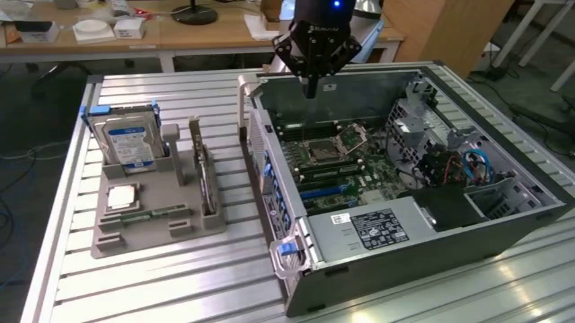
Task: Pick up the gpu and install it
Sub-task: 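Reach for the gpu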
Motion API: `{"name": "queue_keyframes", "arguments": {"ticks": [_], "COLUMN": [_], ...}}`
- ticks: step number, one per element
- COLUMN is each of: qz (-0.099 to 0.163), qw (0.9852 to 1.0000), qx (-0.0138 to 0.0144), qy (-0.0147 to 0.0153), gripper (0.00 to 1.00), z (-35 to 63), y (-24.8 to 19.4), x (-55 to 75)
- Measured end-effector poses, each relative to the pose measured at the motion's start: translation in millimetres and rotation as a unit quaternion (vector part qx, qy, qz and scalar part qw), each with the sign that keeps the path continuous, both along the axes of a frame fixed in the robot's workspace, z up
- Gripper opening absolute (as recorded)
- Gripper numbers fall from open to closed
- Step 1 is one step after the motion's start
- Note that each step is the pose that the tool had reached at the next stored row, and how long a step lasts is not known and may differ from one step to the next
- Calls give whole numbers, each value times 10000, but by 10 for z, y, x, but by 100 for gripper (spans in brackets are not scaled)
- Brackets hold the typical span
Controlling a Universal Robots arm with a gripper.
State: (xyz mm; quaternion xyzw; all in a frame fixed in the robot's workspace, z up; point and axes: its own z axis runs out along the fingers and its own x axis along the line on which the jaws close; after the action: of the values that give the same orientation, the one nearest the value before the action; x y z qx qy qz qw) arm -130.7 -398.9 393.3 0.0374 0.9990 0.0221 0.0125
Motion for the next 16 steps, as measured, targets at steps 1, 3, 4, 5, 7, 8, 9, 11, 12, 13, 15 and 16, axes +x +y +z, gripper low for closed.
{"name": "queue_keyframes", "arguments": {"ticks": [1, 3, 4, 5, 7, 8, 9, 11, 12, 13, 15, 16], "qz": [0, 1, 0, 1, 0, 0, 0, 1, 1, 0, 0, 0], "qw": [10000, 10000, 10000, 10000, 10000, 10000, 10000, 10000, 10000, 10000, 10000, 10000], "qx": [0, 0, 0, 0, 0, 0, 0, 0, 0, 0, 0, 0], "qy": [0, 0, 0, 0, 0, 0, 0, 0, 0, 0, 0, 0], "gripper": [10, 10, 10, 10, 10, 10, 10, 10, 10, 10, 10, 10], "z": [0, 0, 0, 0, 0, 0, 0, 0, 0, 0, -1, 0], "y": [0, -1, -1, -1, 0, 0, -1, -1, -1, -1, -1, -1], "x": [-20, -60, -76, -92, -132, -157, -184, -237, -264, -296, -355, -381]}}
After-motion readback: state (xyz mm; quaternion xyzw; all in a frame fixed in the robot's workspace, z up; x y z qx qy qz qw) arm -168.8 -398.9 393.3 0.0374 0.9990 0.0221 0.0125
